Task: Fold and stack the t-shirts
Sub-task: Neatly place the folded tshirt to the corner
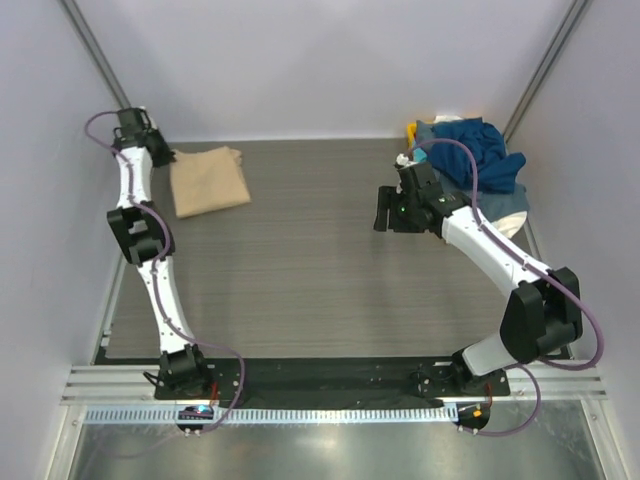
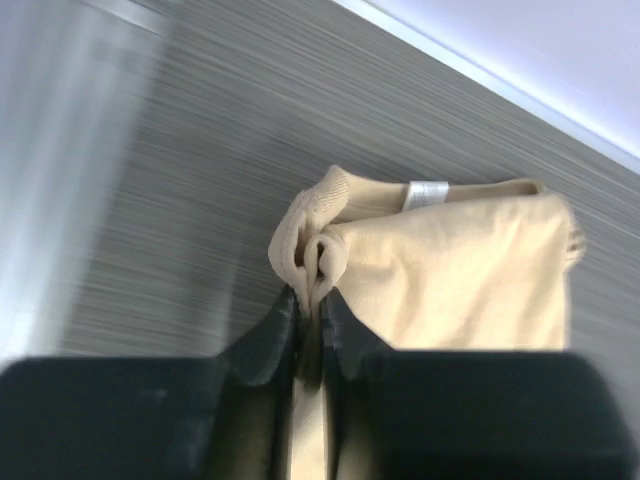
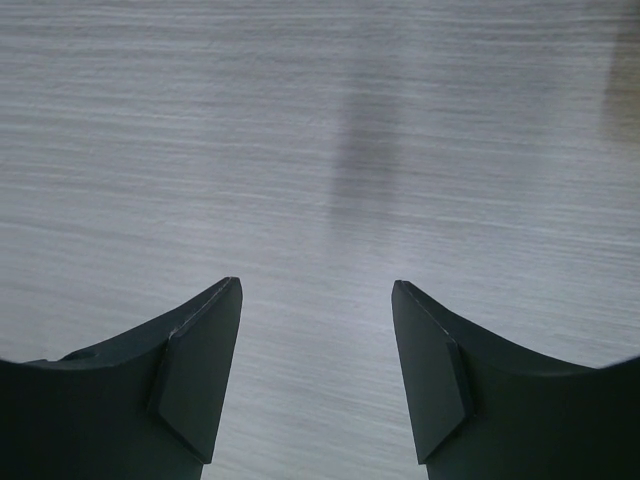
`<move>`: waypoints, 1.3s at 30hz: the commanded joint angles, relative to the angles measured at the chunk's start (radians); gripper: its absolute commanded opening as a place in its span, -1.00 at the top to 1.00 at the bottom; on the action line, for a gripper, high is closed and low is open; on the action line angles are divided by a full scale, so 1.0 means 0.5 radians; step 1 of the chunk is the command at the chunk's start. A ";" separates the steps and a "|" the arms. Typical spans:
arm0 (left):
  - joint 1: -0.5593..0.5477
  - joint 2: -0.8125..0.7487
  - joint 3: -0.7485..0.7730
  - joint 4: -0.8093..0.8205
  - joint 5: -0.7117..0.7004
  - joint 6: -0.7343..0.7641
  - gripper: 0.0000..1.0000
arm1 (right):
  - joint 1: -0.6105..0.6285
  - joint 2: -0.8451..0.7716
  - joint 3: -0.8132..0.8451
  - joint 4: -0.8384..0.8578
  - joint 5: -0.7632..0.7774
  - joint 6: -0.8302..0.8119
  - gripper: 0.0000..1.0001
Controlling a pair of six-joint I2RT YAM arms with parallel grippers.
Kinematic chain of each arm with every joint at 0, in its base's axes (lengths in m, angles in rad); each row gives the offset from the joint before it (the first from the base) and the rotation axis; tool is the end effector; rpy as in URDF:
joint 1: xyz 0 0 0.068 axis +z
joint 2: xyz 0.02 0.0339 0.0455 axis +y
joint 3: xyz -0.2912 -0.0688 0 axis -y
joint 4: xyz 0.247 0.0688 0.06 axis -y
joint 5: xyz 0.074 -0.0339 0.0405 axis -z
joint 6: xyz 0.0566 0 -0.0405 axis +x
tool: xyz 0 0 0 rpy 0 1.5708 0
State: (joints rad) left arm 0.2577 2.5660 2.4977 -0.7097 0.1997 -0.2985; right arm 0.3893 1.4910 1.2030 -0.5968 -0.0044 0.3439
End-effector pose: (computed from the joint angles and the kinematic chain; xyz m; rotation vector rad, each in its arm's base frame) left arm 0.5898 0.1438 0.2241 -0.5484 2.2784 -0.2545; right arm 0.3083 0.1268 0.2901 -0.0583 2.4828 0.3230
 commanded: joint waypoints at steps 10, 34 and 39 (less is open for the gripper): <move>-0.104 -0.296 -0.006 0.067 -0.675 0.051 -0.48 | 0.053 -0.178 -0.163 0.157 -0.197 0.098 -0.37; -0.150 -0.886 -1.768 0.643 -0.501 -1.115 -0.41 | 0.114 -0.261 -0.304 0.209 -0.108 0.113 -0.37; -0.126 -0.889 -1.826 0.637 -0.467 -1.198 -0.39 | 0.114 -0.248 -0.295 0.209 -0.108 0.107 -0.37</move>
State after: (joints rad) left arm 0.1867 2.1418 1.6127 -0.4141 -0.0177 -0.8455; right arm 0.4423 1.3991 1.0485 -0.5156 -0.0696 0.3988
